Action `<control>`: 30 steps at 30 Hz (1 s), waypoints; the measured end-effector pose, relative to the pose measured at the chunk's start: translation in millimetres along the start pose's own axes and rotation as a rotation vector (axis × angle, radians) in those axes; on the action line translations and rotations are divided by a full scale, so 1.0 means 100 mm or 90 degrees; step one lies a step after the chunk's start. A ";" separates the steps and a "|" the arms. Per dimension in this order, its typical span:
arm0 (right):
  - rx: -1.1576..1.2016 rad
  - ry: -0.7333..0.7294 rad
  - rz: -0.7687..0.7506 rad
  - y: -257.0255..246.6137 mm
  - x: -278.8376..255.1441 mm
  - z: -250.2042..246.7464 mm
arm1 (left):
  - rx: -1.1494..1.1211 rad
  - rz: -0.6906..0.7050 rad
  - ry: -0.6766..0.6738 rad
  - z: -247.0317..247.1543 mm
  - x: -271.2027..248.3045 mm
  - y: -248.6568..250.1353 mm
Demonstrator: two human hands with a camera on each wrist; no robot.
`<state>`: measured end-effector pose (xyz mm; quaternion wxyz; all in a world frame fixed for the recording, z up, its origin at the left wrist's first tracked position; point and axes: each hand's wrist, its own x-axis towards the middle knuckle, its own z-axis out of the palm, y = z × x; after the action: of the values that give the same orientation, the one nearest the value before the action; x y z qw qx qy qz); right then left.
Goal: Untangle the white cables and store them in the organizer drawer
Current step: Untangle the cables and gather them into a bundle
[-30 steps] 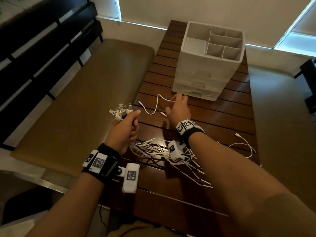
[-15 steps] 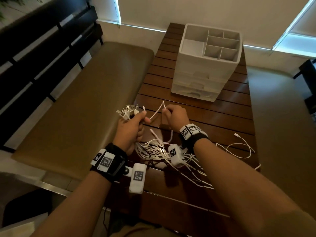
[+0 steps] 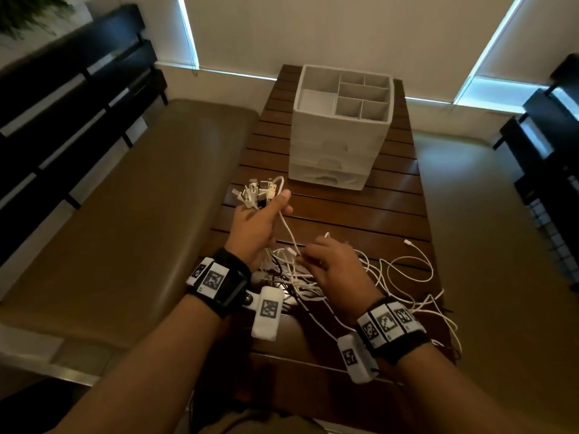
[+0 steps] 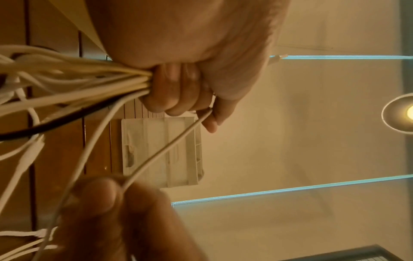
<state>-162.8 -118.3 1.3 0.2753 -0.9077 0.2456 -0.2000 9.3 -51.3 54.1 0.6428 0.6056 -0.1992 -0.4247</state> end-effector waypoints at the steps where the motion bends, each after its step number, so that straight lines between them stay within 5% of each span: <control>1: -0.022 -0.002 0.005 0.05 -0.07 -0.03 | -0.004 0.003 0.007 0.01 0.01 0.02; 7: -0.106 -0.164 0.043 0.23 -0.42 -0.04 | -0.008 0.020 -0.048 0.05 0.02 0.17; 9: -0.021 -0.133 0.090 0.17 -0.37 -0.18 | 0.030 0.022 -0.094 0.08 -0.03 0.12; 13: 0.214 0.149 0.193 -0.03 -0.02 -0.54 | 0.109 0.027 -0.191 0.13 -0.14 -0.02; 18: 0.416 -0.005 0.283 -0.30 0.31 -0.65 | 0.152 0.017 -0.264 0.19 -0.25 -0.10; 25: 0.636 0.093 0.248 -0.34 0.42 -0.59 | 0.140 -0.007 -0.274 0.20 -0.31 -0.18; 30: 0.479 0.158 0.172 -0.36 0.36 -0.64 | -0.008 0.040 -0.136 0.17 -0.25 -0.15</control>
<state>-154.2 -137.5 79.9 0.5800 -0.6722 0.3033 -0.3460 -22.3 -39.9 49.4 0.6350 0.5460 -0.2829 -0.4676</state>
